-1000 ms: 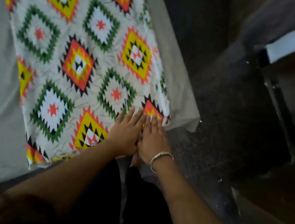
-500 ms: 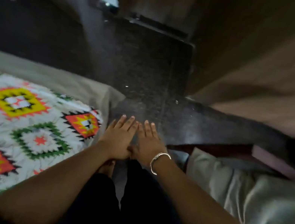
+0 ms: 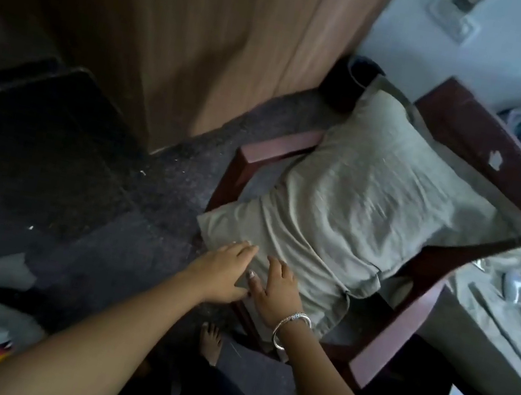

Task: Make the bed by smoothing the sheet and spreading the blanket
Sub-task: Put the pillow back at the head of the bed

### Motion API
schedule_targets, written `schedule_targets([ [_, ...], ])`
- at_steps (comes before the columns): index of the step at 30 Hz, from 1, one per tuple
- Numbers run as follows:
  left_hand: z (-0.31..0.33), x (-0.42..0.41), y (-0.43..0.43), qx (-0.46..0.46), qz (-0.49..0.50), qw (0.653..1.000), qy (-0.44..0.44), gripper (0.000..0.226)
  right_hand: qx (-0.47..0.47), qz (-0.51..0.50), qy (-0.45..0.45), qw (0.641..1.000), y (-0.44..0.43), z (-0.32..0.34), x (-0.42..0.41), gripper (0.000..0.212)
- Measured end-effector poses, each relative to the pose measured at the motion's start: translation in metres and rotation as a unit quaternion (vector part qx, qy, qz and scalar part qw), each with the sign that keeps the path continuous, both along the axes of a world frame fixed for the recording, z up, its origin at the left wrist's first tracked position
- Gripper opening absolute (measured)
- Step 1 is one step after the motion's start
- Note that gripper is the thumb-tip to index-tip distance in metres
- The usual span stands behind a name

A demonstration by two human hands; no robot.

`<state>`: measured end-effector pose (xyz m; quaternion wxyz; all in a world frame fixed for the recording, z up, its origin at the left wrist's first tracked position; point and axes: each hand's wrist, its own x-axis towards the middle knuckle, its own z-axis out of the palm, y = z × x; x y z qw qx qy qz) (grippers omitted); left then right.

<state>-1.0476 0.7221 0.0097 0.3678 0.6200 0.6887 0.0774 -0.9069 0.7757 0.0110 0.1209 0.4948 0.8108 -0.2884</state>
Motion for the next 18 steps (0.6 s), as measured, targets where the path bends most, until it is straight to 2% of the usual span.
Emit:
schedule_targets([
  [2,-0.001,0.018,0.028,0.003,-0.01,1.0,-0.021,0.085,0.008,-0.038,0.016,0.999,0.015,-0.007,0.019,0.061],
  [4,-0.002,0.033,0.056,-0.007,0.008,0.999,-0.046,0.084,-0.004,-0.119,0.042,0.992,0.034,-0.014,0.032,0.061],
  [6,-0.006,0.046,0.084,-0.023,0.038,0.997,-0.067,0.085,-0.02,-0.249,0.081,0.965,0.057,-0.019,0.044,0.061],
  [8,-0.013,0.053,0.11,-0.032,0.051,0.996,-0.07,0.086,-0.016,-0.339,0.086,0.937,0.081,-0.025,0.055,0.063],
  [12,-0.031,0.059,0.163,-0.035,0.138,0.986,-0.089,0.086,0.0,-0.402,0.087,0.912,0.125,-0.041,0.074,0.075],
  [15,-0.046,0.057,0.199,-0.035,0.207,0.975,-0.08,0.091,-0.009,-0.524,0.13,0.842,0.154,-0.05,0.084,0.086],
  [18,-0.061,0.051,0.228,-0.044,0.23,0.969,-0.077,0.097,-0.061,-0.604,0.216,0.764,0.173,-0.065,0.088,0.104],
])
